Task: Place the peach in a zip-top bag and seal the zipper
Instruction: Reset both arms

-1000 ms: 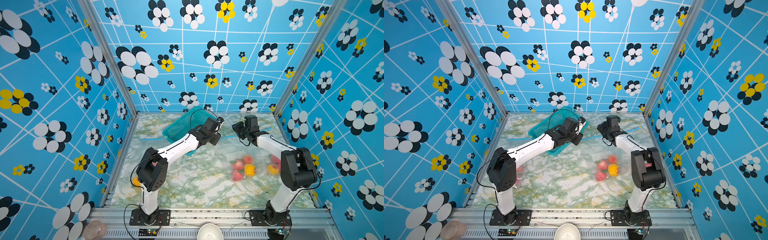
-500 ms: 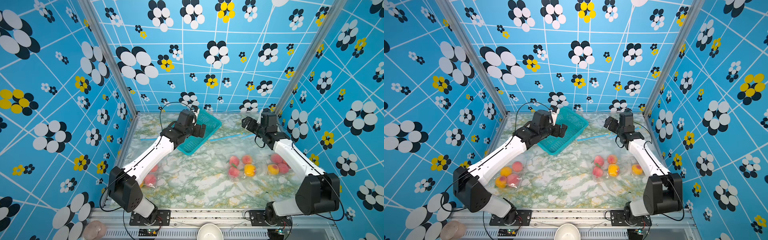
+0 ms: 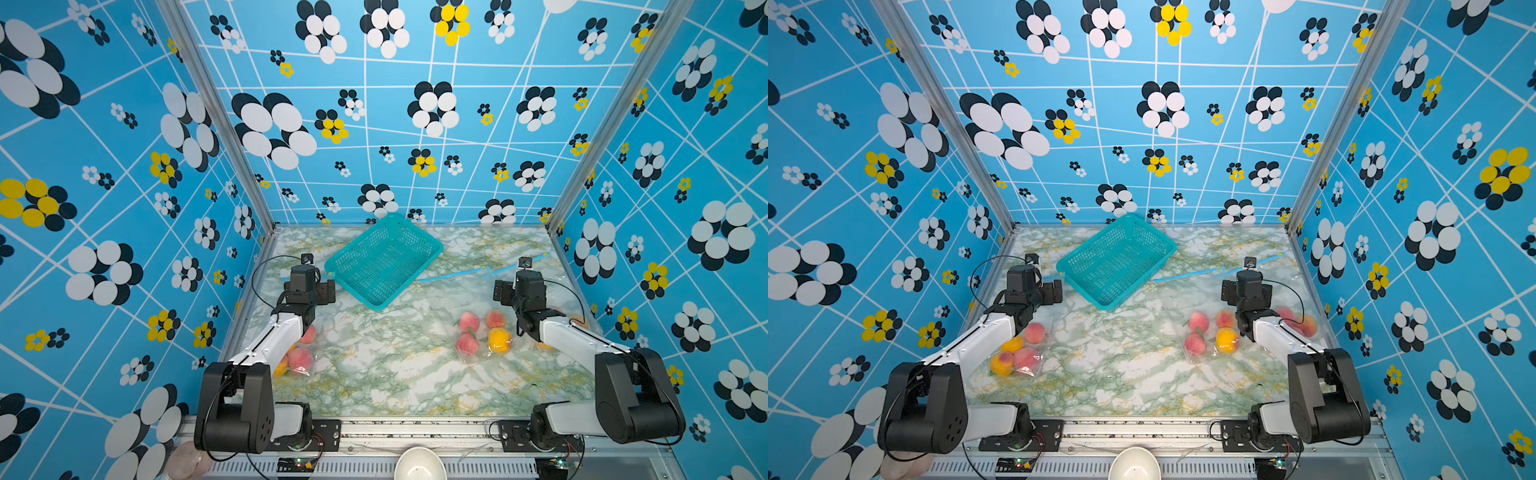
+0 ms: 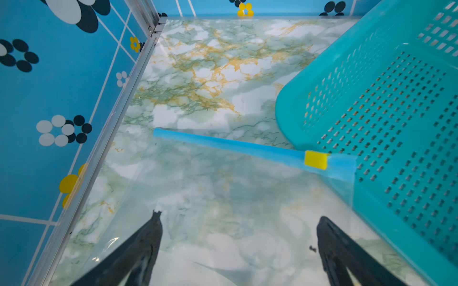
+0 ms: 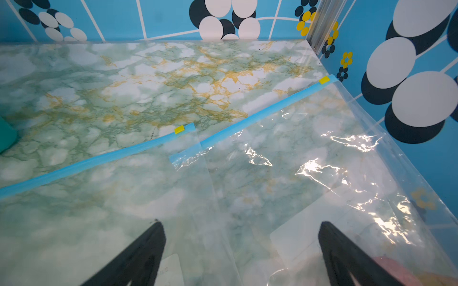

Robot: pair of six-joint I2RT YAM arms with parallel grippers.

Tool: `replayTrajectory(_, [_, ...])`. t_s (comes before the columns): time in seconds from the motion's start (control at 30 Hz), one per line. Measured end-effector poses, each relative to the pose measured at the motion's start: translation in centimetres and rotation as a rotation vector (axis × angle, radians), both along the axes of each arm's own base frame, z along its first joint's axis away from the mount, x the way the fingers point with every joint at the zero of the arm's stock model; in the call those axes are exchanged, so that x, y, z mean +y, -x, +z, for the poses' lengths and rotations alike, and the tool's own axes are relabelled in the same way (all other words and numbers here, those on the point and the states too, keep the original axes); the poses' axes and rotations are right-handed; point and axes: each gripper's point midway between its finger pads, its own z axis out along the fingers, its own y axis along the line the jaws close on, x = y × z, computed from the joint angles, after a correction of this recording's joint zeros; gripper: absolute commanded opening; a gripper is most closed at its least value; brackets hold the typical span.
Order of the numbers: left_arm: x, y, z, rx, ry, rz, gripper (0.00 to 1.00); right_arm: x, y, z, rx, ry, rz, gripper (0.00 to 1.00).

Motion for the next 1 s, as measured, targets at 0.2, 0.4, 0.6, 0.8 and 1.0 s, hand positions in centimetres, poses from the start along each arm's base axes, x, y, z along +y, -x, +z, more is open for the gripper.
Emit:
replayTrajectory(0.2, [-0.2,0.1,-2.2,-0.085,0.009,-0.022,0.99,-3.4,0.1,-1.3,-0.076,-0.033,-0.068,0.99])
replayTrajectory(0.4, [-1.2,-0.4,-3.7,-0.19,0.028,-0.07,0.99,-3.4,0.6,-2.8,-0.15,-0.095,-0.017,1.0])
replayTrajectory(0.6, [-1.7,-0.7,-4.5,-0.221,0.031,-0.094,0.99,-2.6,0.9,-3.4,-0.185,-0.104,0.013,1.0])
replayTrajectory(0.8, [-1.7,-1.2,-3.5,-0.265,0.031,-0.095,0.99,-2.5,0.5,-2.3,-0.231,-0.097,0.023,0.99])
replayTrajectory(1.0, [-1.7,-1.3,-3.2,-0.275,0.031,-0.095,0.99,-1.4,0.4,-2.3,-0.222,-0.075,0.061,0.99])
